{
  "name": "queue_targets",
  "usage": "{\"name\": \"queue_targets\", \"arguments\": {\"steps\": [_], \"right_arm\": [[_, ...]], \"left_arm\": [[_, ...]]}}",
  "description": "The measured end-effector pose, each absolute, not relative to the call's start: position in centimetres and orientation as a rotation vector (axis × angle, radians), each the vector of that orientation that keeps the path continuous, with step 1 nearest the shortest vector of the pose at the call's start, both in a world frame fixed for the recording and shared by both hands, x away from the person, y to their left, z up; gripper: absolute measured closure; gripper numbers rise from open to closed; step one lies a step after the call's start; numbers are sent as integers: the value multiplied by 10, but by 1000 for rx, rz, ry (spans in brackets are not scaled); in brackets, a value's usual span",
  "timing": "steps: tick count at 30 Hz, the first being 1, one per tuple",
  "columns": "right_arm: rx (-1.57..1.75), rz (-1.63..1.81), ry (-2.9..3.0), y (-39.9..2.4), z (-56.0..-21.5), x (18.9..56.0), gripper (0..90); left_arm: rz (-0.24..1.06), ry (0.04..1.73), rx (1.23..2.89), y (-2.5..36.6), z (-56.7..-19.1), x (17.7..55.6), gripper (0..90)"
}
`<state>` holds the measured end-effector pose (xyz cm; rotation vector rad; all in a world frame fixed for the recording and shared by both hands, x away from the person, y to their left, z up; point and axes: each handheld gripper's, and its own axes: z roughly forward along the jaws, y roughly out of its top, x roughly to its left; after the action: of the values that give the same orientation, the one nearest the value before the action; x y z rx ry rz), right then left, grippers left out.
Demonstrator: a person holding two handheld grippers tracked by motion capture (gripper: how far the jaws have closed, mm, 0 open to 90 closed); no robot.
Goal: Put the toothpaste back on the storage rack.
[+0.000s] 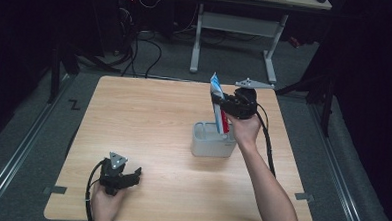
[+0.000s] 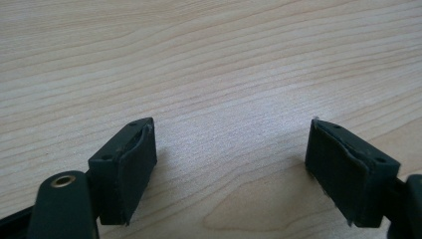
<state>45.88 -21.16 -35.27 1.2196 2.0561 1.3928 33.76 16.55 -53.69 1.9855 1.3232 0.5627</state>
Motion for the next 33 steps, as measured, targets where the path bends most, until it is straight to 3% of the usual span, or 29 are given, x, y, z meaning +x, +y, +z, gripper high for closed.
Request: {"name": "queue_targets", "arguments": {"steps": [33], "right_arm": [[1222, 1319, 2146, -204, -382, 458, 702]], "left_arm": [[563, 1323, 1986, 165, -537, 338, 207]]}}
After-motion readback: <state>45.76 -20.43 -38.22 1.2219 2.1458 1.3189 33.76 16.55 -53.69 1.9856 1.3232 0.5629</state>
